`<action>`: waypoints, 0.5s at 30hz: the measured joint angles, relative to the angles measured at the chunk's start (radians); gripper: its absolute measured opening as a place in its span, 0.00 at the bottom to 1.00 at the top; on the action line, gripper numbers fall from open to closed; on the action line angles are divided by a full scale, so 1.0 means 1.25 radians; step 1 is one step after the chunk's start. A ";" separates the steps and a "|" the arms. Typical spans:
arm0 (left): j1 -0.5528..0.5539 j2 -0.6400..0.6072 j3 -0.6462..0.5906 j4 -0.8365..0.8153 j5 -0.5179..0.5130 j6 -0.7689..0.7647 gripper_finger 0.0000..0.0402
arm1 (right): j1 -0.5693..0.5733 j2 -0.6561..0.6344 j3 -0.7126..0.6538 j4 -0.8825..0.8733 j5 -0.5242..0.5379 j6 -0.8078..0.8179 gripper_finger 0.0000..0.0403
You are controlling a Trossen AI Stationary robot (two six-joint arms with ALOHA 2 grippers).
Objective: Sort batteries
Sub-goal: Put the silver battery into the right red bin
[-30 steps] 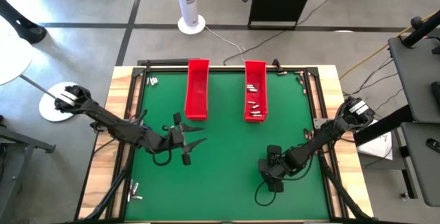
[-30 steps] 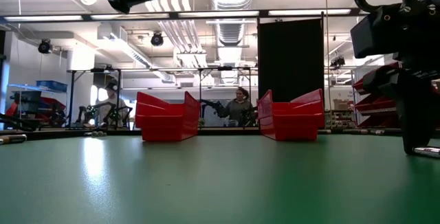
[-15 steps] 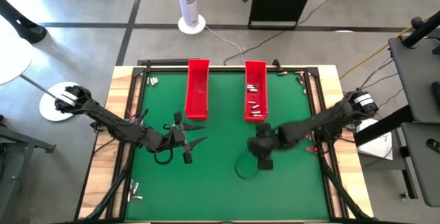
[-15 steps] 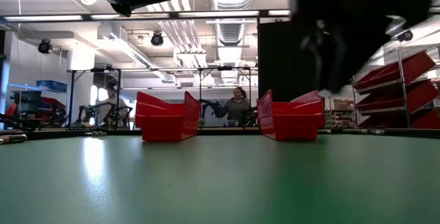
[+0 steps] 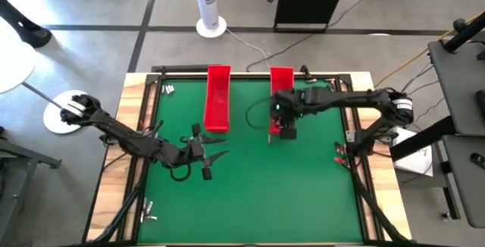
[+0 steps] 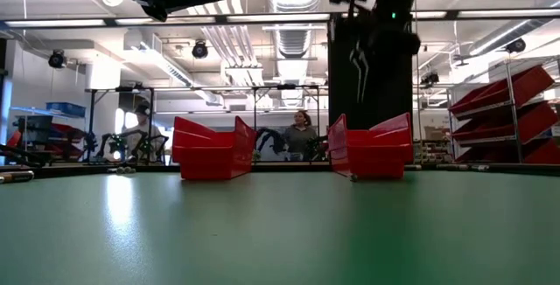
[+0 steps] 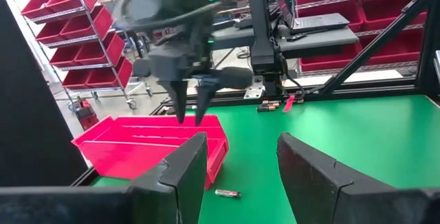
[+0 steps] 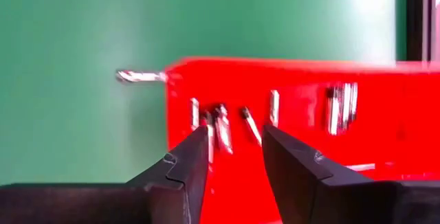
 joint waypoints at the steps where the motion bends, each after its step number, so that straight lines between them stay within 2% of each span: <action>1: 0.001 0.000 0.000 0.000 0.000 0.002 0.39 | -0.017 0.000 -0.002 -0.002 -0.018 -0.008 0.31; 5: 0.008 0.000 0.000 0.000 0.000 0.032 0.39 | -0.022 -0.002 -0.004 -0.004 -0.048 -0.017 0.30; 15: 0.067 -0.001 0.000 0.000 0.000 0.034 0.39 | 0.162 -0.003 -0.004 0.078 -0.045 -0.110 0.39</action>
